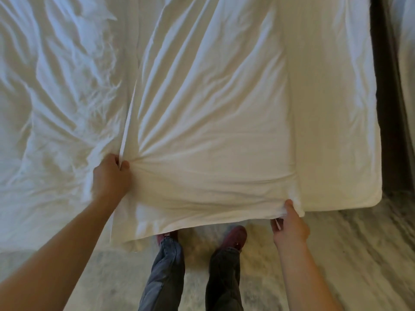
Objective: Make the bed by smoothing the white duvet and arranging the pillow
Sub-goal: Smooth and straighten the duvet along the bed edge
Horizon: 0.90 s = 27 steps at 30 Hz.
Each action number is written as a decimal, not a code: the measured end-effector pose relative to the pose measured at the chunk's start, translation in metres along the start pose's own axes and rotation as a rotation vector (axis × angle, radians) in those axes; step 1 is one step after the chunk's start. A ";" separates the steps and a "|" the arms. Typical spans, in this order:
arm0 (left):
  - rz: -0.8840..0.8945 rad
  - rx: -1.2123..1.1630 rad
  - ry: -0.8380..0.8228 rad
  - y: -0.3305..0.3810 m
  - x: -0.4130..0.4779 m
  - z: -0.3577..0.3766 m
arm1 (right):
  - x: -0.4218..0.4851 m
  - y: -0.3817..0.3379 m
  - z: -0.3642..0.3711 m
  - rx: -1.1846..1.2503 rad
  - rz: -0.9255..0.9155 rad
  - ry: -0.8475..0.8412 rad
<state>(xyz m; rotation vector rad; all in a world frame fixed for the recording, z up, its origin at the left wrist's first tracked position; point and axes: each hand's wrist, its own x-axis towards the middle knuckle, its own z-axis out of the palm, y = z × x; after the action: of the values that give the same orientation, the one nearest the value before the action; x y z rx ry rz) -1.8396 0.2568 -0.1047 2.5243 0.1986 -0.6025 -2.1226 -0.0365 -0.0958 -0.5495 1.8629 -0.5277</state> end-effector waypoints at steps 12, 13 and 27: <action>0.098 0.440 0.026 -0.011 -0.002 -0.016 | -0.172 0.085 0.177 -1.188 -1.265 -0.702; 0.064 0.451 0.015 -0.011 -0.001 -0.015 | -0.179 0.099 0.191 -1.303 -1.265 -0.772; 0.240 0.625 0.087 -0.074 0.078 -0.112 | -0.214 0.185 0.251 -1.399 -0.932 -0.657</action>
<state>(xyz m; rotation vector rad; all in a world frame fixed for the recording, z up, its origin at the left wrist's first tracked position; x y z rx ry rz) -1.7467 0.3802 -0.0901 3.1093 -0.3098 -0.5132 -1.8406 0.2139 -0.1309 -2.2252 0.9777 0.4916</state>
